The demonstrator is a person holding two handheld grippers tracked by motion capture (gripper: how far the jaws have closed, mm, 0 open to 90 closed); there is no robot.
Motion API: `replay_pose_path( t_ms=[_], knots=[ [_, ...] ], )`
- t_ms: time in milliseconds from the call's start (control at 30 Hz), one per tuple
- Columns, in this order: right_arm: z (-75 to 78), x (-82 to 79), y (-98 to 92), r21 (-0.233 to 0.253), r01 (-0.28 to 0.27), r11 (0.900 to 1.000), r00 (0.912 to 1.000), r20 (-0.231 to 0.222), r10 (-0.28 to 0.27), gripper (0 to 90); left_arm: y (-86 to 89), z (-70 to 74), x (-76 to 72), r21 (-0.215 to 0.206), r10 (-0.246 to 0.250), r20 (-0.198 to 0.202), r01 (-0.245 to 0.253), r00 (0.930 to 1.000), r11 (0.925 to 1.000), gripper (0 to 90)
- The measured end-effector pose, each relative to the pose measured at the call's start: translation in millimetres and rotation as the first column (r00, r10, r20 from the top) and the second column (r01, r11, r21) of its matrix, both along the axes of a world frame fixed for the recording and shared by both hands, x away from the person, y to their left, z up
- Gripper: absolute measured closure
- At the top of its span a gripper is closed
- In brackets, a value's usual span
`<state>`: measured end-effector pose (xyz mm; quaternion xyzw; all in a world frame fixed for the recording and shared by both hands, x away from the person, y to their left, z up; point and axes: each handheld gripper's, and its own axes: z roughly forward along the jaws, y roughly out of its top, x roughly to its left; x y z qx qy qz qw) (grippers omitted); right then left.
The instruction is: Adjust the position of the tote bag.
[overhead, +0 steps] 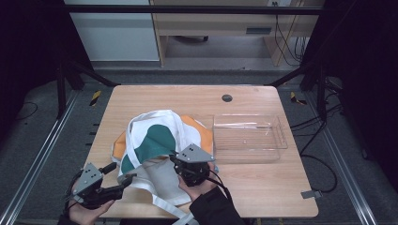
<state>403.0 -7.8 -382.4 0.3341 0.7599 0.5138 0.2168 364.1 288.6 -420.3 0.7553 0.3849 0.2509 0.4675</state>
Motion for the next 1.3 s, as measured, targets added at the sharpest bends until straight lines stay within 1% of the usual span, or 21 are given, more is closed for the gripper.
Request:
replay_pose_path(
  t_ms=[33, 133, 300, 500, 633, 767, 867, 933, 1100, 1233, 1300],
  knots=[
    [0.0, 0.0, -0.1, 0.000, 0.001, 1.000, 1.0000, -0.001, -0.001, 87.6, -0.2, 2.5, -1.0, -0.009, 0.001, 0.003, -0.001, 1.0000, 1.0000, 24.0],
    [0.0, -0.1, -0.3, -0.002, 0.001, 1.000, 1.0000, 0.000, -0.001, 87.6, -1.6, 9.0, -2.1, -0.016, -0.005, 0.007, 0.005, 1.0000, 0.9999, 22.5],
    [-0.2, 0.6, -0.9, 0.006, 0.000, 1.000, 1.0000, -0.006, 0.000, 87.5, -6.0, 20.7, -1.6, -0.008, -0.026, 0.023, 0.026, 0.9994, 0.9996, 22.0],
    [-0.5, 0.9, -1.2, 0.010, 0.001, 1.000, 1.0000, -0.010, -0.001, 87.6, -10.5, 34.1, 2.6, -0.011, -0.034, 0.030, 0.034, 0.9990, 0.9994, 20.6],
    [0.6, 1.4, -1.5, 0.010, 0.000, 1.000, 0.9999, -0.013, 0.000, 87.5, -18.4, 45.0, 5.9, 0.009, -0.046, 0.057, 0.045, 0.9973, 0.9989, 20.1],
    [1.9, 1.9, -1.0, 0.006, -0.001, 1.000, 0.9999, -0.017, 0.001, 87.5, -24.6, 54.5, 8.5, 0.014, -0.056, 0.068, 0.055, 0.9961, 0.9984, 19.6],
    [3.1, 2.4, -1.1, 0.005, 0.000, 1.000, 0.9998, -0.020, 0.000, 87.5, -29.7, 61.5, 10.7, 0.026, -0.065, 0.081, 0.063, 0.9946, 0.9977, 19.5],
    [3.5, 3.1, -1.0, 0.005, 0.000, 1.000, 0.9998, -0.021, 0.000, 87.5, -33.8, 65.2, 12.4, 0.028, -0.073, 0.082, 0.071, 0.9940, 0.9971, 19.6],
    [4.2, 4.0, -0.2, 0.003, 0.002, 1.000, 0.9998, -0.021, -0.002, 87.5, -47.1, 69.6, 15.6, 0.054, -0.085, 0.084, 0.080, 0.9929, 0.9953, 19.7],
    [5.0, 4.2, -0.7, 0.005, 0.000, 1.000, 0.9997, -0.025, 0.000, 87.5, -56.8, 73.0, 17.3, 0.074, -0.096, 0.096, 0.089, 0.9907, 0.9933, 21.3],
    [5.6, 4.3, -1.1, 0.006, 0.002, 1.000, 0.9997, -0.025, -0.002, 87.5, -60.4, 74.0, 19.8, 0.081, -0.098, 0.091, 0.091, 0.9910, 0.9926, 22.4]
  ],
)
